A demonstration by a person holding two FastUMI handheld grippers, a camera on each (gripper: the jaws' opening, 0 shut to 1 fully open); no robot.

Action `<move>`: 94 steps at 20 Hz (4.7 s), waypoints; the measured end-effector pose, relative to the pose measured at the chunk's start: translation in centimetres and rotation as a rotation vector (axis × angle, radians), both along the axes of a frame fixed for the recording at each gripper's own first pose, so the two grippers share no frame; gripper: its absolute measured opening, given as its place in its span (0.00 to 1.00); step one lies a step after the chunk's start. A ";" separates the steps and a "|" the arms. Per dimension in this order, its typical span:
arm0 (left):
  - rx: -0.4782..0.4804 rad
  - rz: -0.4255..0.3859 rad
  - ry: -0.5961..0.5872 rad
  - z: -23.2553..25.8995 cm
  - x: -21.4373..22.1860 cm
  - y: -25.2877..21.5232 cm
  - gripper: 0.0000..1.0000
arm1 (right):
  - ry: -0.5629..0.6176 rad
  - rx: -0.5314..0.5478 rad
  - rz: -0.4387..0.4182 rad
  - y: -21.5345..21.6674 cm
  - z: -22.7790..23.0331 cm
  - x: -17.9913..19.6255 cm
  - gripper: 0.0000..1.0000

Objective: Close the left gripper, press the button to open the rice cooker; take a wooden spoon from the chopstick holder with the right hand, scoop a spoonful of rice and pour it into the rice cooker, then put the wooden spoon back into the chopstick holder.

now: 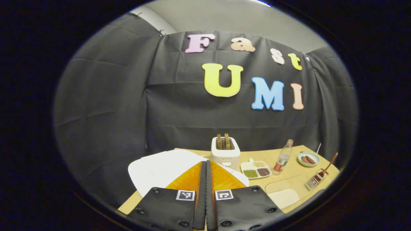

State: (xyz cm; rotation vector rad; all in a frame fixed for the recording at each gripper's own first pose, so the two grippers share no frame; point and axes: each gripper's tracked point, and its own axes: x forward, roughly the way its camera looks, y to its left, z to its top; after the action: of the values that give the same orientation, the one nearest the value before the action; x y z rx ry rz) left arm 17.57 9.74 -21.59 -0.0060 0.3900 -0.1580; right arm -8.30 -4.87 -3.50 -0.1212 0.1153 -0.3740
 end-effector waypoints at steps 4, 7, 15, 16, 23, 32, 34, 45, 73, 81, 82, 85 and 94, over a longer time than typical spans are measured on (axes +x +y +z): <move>-0.008 0.000 0.065 -3.5 0.6 0.2 0.09 | 0.023 -0.009 -0.017 0.0 -0.2 -0.4 0.95; -0.009 0.005 0.099 -5.0 0.7 0.3 0.09 | 0.022 -0.026 -0.016 0.1 0.1 -0.4 0.95; -0.021 0.016 0.128 -7.0 0.4 0.5 0.09 | 0.026 -0.046 0.006 0.3 0.2 -0.1 0.95; -0.055 0.033 0.150 -7.4 0.4 0.7 0.10 | 0.026 -0.046 0.010 0.3 0.2 -0.1 0.95; -0.122 0.116 0.033 -2.4 0.5 1.9 0.09 | 0.020 -0.051 0.079 -0.3 0.0 0.7 0.95; -0.066 0.165 -0.219 11.1 -1.6 1.4 0.34 | 0.028 0.061 0.102 -3.4 -2.8 2.6 0.95; -0.095 0.153 -0.275 13.6 -3.1 0.0 0.70 | 0.032 0.087 0.106 -4.4 -3.6 3.3 0.95; -0.030 0.138 -0.360 18.1 -10.9 -4.5 0.96 | 0.201 0.309 0.125 -8.1 -14.2 8.2 0.95; 0.065 0.176 -0.335 18.6 -16.3 -4.1 0.99 | 0.476 0.611 0.200 -4.6 -25.9 11.0 0.12; 0.003 0.160 -0.333 17.5 -15.5 -2.1 0.96 | 0.354 0.466 0.272 -2.0 -17.2 12.0 0.12; -0.003 0.163 -0.326 17.1 -15.5 -1.5 0.99 | 0.345 0.470 0.282 -1.1 -16.6 12.0 0.12; -0.011 0.166 -0.327 16.9 -15.6 0.1 0.99 | 0.333 0.481 0.310 1.6 -15.6 12.2 0.12; 0.020 0.183 -0.323 16.5 -15.7 6.3 0.97 | 0.368 0.445 0.410 10.8 -17.3 13.2 0.12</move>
State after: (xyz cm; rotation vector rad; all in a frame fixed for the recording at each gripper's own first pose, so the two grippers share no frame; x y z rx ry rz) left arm 1.86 16.00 -5.11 0.0035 0.0672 0.0271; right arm 4.86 5.95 -20.84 0.2269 0.5240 0.0927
